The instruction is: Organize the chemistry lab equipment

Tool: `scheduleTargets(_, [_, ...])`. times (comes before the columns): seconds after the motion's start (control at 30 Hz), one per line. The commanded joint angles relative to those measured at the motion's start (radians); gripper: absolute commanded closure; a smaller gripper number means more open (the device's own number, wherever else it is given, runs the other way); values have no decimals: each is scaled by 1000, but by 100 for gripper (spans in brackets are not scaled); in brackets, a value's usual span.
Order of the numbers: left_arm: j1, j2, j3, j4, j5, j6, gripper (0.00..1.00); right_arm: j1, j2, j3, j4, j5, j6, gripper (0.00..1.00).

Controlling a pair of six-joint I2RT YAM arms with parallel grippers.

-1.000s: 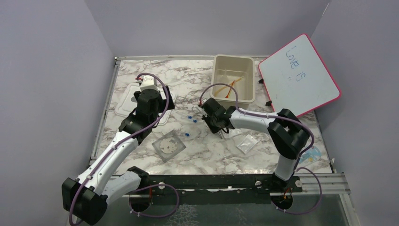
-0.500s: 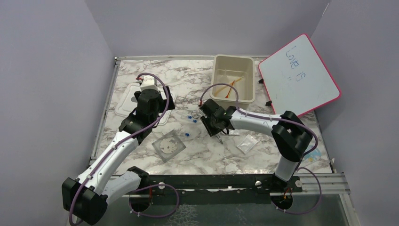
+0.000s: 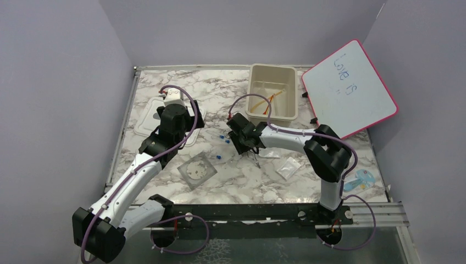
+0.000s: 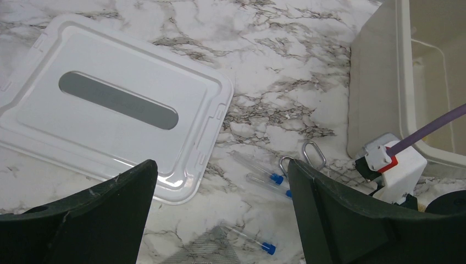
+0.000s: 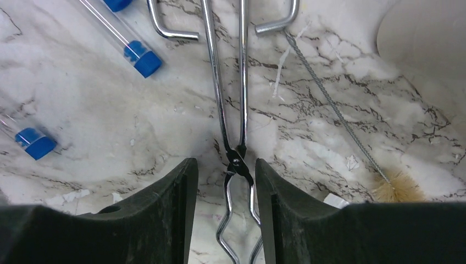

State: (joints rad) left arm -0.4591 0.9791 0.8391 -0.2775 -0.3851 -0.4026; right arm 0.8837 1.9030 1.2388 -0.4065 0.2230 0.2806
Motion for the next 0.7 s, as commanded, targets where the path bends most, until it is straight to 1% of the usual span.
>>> scheduleTargets(0.0, [4, 0, 7, 23, 12, 4, 9, 1, 37, 31, 21, 13, -32, 53])
scheduleTargets(0.1, [3, 2, 6, 23, 14, 3, 9, -4, 42, 29, 17, -19, -38, 57])
scheduleTargets(0.23, [4, 1, 6, 24, 14, 3, 9, -10, 43, 21, 23, -32, -26, 67])
scheduleTargets(0.3, [4, 3, 6, 23, 13, 4, 9, -18, 38, 14, 37, -33, -10, 71])
scheduleTargets(0.43, [4, 4, 9, 23, 15, 3, 9, -25, 42, 12, 65, -45, 10, 72])
scheduleTargets(0.57, [4, 0, 9, 23, 14, 4, 9, -24, 73, 30, 63, -20, 19, 72])
scheduleTargets(0.63, [4, -1, 8, 23, 13, 5, 9, -23, 82, 38, 56, 0, 18, 77])
scheduleTargets(0.67, [4, -2, 8, 23, 12, 4, 9, -25, 83, 40, 54, 7, 16, 82])
